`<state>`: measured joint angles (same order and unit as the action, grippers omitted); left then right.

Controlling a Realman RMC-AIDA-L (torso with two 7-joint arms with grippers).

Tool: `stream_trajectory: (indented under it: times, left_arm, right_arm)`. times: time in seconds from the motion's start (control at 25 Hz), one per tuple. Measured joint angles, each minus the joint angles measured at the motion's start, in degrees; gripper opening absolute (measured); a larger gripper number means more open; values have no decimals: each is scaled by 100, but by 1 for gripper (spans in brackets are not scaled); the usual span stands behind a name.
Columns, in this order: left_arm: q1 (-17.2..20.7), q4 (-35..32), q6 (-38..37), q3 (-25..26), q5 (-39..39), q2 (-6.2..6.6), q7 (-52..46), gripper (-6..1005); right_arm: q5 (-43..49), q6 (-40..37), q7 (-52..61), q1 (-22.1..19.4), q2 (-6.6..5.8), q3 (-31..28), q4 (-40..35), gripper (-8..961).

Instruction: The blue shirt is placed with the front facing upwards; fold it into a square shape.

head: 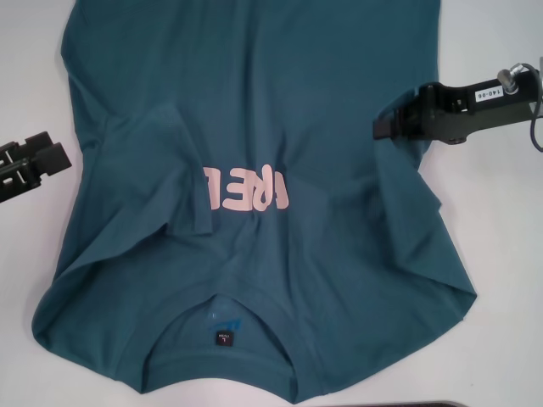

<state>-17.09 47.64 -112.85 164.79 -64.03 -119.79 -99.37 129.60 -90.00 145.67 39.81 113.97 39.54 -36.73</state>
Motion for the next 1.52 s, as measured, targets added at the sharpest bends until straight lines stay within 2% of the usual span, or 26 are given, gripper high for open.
stream_trajectory:
  times: [0.56,0.84,1.16,1.32,1.52]
  left_arm:
    - [-2,-1,25,0,-23,-6,-4,736]
    - [-2,-1,17,0,-30,-18,-4,734]
    - [8,-1,18,0,-97,-27,-6,735]
    - [14,-1,23,0,-108,-25,-12,735]
    - [32,-1,62,0,-187,9,-152,735]
  right_arm:
    - [-416,579,13,24,22,-2,282,50]
    - [-271,857,15,169,2,379,473,57]
    - [-143,855,-62,245,-9,375,403,65]
    - [-272,848,-298,279,-29,340,339,249]
    - [-705,673,-1459,289,-33,370,107,442]
